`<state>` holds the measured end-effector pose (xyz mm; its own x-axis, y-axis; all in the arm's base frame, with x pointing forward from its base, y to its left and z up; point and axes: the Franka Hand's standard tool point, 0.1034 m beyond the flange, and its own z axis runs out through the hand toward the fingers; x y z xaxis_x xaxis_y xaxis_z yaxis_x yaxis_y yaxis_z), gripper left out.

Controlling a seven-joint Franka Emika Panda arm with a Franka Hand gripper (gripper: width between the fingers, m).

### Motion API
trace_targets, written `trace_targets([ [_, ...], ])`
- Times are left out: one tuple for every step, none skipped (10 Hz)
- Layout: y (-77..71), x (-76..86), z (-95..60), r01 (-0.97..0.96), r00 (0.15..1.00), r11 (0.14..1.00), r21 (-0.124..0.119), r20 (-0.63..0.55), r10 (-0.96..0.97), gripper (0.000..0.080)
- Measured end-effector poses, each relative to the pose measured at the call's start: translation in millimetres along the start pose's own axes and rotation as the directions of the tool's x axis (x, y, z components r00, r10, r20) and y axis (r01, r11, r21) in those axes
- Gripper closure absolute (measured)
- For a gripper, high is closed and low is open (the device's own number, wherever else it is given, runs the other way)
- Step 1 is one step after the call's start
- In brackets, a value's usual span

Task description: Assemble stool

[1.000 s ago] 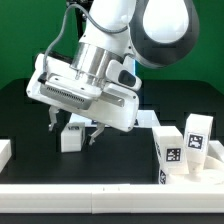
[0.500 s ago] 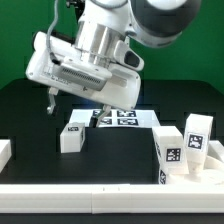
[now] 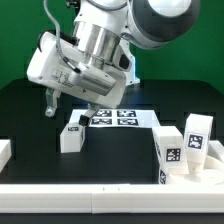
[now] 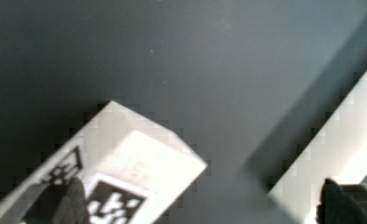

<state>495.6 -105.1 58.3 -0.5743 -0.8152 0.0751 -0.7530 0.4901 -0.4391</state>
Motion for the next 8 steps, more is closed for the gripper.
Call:
trace_targets([
  [-5.9,-4.9,-4.3,0.148,0.989,0.989,0.009,0.024,-0.148,0.0151],
  [-11.5,-12.7,-9.7,0.321,0.945,0.947,0.024,0.061,-0.322,0.0151],
  [-14.4,-17.9,-15.9,0.422,0.902,0.906,0.038,0.085,-0.424,0.0151],
  [-10.6,-17.5,-17.0,0.459,0.884,0.888,0.039,0.082,-0.461,0.0151],
  [-11.1,-19.3,-15.5,0.524,0.846,0.850,0.046,0.081,-0.526,0.0151],
  [-11.7,-21.0,-15.3,0.574,0.813,0.817,0.053,0.079,-0.577,0.0151],
  [-12.0,-22.6,-15.1,0.613,0.784,0.788,0.058,0.078,-0.615,0.0151],
  [-12.3,-25.7,-14.4,0.670,0.734,0.739,0.067,0.083,-0.674,0.0151],
])
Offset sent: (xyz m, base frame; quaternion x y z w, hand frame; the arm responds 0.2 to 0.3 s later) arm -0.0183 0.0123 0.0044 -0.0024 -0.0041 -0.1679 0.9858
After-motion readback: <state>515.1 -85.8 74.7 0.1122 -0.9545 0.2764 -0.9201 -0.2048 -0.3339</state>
